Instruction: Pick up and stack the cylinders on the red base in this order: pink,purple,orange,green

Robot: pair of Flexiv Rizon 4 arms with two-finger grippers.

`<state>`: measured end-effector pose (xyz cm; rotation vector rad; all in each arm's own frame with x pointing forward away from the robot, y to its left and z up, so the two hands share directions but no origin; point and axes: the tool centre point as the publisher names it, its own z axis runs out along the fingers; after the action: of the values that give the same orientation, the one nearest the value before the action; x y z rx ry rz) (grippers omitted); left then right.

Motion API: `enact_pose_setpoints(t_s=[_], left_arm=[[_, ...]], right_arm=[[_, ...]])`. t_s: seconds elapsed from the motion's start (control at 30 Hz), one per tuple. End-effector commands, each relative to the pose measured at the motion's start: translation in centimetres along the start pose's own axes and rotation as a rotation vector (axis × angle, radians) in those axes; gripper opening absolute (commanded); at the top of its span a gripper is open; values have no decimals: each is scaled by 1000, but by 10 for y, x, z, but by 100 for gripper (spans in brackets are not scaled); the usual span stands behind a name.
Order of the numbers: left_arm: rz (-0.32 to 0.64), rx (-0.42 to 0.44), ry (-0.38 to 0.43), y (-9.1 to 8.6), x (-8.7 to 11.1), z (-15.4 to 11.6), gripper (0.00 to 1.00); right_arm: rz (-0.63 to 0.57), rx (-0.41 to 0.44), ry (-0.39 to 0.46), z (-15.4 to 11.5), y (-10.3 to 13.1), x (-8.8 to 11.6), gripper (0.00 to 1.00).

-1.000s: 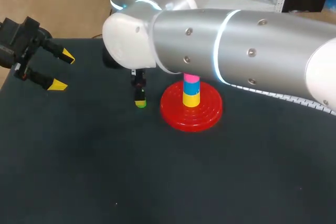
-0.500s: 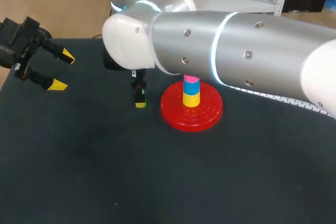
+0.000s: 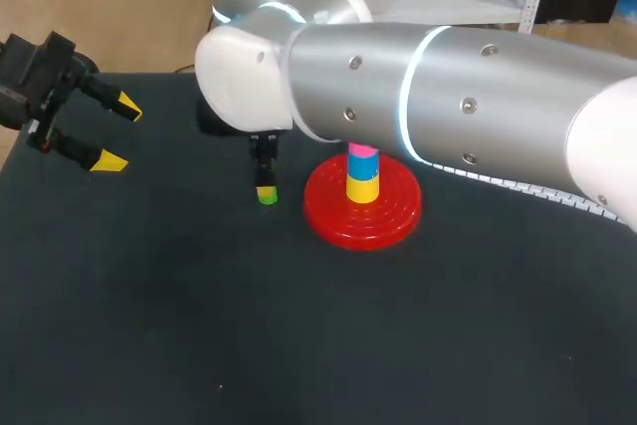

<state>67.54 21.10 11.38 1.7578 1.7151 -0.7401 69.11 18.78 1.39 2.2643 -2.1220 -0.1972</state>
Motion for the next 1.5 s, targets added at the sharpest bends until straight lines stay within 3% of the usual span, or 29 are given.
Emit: enact_pose_setpoints(t_s=[0.03,0.4,0.63,0.93,1.23,1.5], left_arm=[[1,-3,1,-1,0,0,100],[1,-3,1,-1,0,0,100],[1,-3,1,-1,0,0,100],[1,-3,1,-1,0,0,100],[1,-3,1,-1,0,0,100],[1,-3,1,-1,0,0,100]], right_arm=[[-1,-7,-5,0,-1,1,0],[-8,-20,-9,-2,-1,1,0],[-18,7,16,-26,2,4,0],[-13,76,16,-94,10,7,0],[20,139,-87,-188,12,22,0],[66,197,-26,-243,10,32,0]])
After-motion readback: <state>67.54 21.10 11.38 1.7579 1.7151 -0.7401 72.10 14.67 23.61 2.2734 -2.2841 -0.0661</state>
